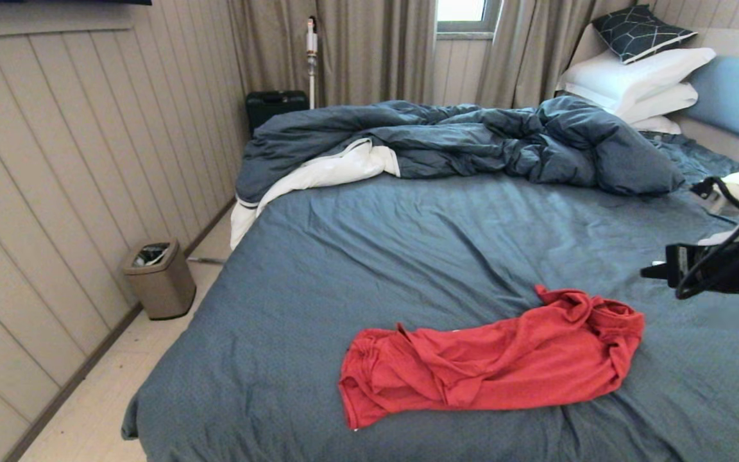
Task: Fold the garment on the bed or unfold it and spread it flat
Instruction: Unford the red T-shirt
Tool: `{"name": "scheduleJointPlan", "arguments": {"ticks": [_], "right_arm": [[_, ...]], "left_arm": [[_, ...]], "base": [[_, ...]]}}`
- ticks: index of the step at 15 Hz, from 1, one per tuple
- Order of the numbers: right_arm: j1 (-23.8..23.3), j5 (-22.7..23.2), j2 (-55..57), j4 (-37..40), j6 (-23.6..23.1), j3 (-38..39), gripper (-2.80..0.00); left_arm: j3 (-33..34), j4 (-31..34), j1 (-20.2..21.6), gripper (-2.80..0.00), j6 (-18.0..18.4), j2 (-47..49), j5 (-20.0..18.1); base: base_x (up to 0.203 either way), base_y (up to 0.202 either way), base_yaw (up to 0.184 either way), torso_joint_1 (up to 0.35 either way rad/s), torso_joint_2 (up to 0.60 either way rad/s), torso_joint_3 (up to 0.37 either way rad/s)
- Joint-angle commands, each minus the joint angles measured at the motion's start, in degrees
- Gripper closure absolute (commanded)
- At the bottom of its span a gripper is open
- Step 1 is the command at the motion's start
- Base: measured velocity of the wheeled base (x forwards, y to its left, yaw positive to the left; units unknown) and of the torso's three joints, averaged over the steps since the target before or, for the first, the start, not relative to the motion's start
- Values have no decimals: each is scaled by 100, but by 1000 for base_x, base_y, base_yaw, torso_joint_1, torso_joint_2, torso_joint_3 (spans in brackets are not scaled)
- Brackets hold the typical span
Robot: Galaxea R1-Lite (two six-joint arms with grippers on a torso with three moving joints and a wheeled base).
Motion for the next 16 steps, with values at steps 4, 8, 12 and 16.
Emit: {"name": "scheduleJointPlan", "arguments": {"ticks": [4, 8, 12, 16], "right_arm": [[1080, 4, 185, -25, 783, -440, 0], [1125, 0, 700, 0, 827, -1202, 0], [1124, -56, 977, -5, 840, -1707, 0], [1139, -64, 984, -24, 816, -1777, 0]], "left_arm": [[-1477, 131, -43, 0, -119, 4035, -1252], [-2866, 224, -929, 0, -665, 7144, -1861], [-4081, 363, -2826, -280, -1624, 9214, -2080], [-4859, 371, -3829, -280, -2002, 10435, -1606]], "base": [[0, 0, 0, 0, 0, 0], [0, 0, 0, 0, 0, 0], [0, 0, 0, 0, 0, 0], [0, 0, 0, 0, 0, 0]]}}
